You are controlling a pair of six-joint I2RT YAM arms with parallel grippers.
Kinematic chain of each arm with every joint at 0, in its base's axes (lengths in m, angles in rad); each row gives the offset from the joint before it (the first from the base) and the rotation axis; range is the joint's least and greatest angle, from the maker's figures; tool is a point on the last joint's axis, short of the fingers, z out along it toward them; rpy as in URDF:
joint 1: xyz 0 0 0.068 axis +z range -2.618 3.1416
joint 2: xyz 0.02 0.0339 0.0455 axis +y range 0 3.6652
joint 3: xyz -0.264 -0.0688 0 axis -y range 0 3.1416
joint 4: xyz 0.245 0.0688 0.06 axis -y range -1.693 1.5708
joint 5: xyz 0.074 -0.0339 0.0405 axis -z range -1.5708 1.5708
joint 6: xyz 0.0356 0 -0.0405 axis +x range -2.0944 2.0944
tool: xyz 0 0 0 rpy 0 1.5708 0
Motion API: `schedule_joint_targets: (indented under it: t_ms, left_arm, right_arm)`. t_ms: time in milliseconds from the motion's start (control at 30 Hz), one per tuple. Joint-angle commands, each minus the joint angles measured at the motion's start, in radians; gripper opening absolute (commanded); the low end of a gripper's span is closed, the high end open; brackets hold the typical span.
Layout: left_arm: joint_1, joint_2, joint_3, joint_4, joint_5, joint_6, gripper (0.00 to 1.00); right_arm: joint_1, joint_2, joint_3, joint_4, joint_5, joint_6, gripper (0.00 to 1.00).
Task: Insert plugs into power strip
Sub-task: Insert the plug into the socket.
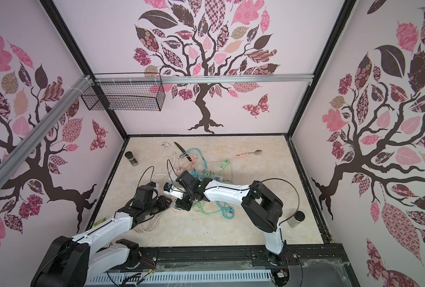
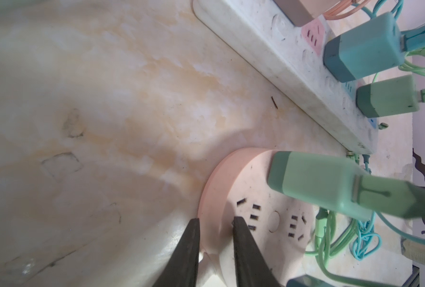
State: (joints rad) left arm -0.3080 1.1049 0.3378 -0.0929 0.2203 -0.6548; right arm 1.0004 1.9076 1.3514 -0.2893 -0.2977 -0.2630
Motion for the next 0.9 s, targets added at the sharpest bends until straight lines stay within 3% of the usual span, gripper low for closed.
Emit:
schedule_joint_targets:
  t_ms: [0, 867]
  left_arm:
    - [0.003, 0.010, -0.018, 0.013, 0.004, 0.012, 0.27]
    - [0.003, 0.000, -0.024, 0.016, 0.001, 0.012, 0.26]
  right_arm:
    - [0.008, 0.045, 0.053, -0.033, 0.015, -0.019, 0.04]
    - [0.035, 0.135, 0.181, -0.167, 0.130, -0.093, 0.04]
